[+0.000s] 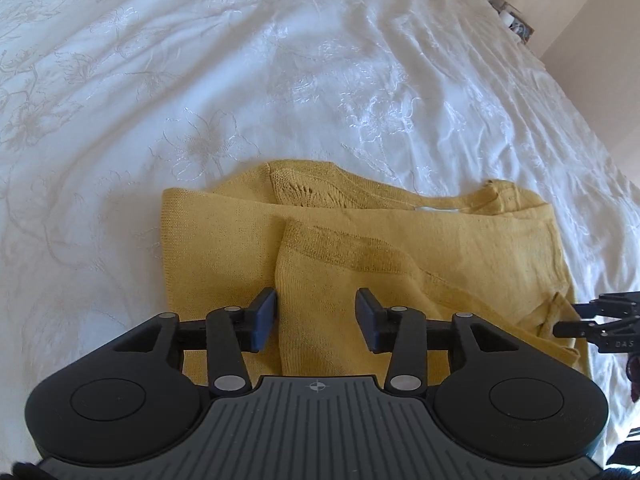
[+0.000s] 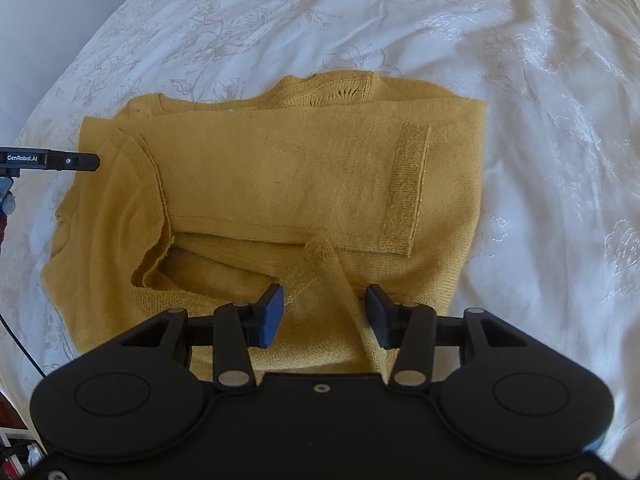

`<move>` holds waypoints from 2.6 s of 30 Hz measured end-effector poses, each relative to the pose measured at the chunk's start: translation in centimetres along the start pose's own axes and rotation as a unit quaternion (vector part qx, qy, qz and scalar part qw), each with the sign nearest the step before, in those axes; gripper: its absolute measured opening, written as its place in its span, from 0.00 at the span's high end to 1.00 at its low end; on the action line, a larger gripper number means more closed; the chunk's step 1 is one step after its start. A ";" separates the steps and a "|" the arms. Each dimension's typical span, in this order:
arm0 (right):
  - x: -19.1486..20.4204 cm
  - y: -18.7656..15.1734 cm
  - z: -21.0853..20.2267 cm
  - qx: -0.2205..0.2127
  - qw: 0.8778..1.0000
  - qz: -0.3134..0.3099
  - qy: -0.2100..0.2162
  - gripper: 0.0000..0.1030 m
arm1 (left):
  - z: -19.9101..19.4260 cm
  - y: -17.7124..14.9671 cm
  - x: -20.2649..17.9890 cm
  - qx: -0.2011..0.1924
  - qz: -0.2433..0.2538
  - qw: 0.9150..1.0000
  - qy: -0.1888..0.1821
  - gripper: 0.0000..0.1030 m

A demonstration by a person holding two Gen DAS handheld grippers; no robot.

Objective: Fold small clothes
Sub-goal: 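Grasp the folded edge with both grippers and fold it over again, then release the sweater from both grippers and withdraw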

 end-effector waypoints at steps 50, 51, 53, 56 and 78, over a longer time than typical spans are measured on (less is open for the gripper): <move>-4.6 2.2 -4.1 -0.092 0.988 0.103 -0.072 0.67 | 1.0 0.5 3.6 -0.007 -0.096 0.994 0.060 0.93; -4.5 2.0 -4.2 -0.091 0.988 0.104 -0.071 0.64 | 0.8 0.5 3.3 -0.011 -0.097 0.994 0.048 0.95; -4.3 1.4 -4.4 -0.089 0.988 0.108 -0.070 0.63 | -0.8 0.9 2.9 -0.042 -0.095 0.993 0.053 0.95; -4.0 0.5 -4.7 -0.083 0.988 0.107 -0.074 0.63 | -3.9 2.5 2.8 -0.104 -0.049 0.989 0.093 0.95; -2.4 -6.6 -2.4 0.020 0.990 0.109 -0.086 0.55 | -2.5 -11.2 -3.7 0.067 0.049 0.994 0.067 0.65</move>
Point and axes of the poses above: each gripper's, at about its wrist camera, not at the fingertips, and z roughly the way its jaws point, x to its left, y to its top, the point moved 9 cm from there along z, roughly the way its jaws point
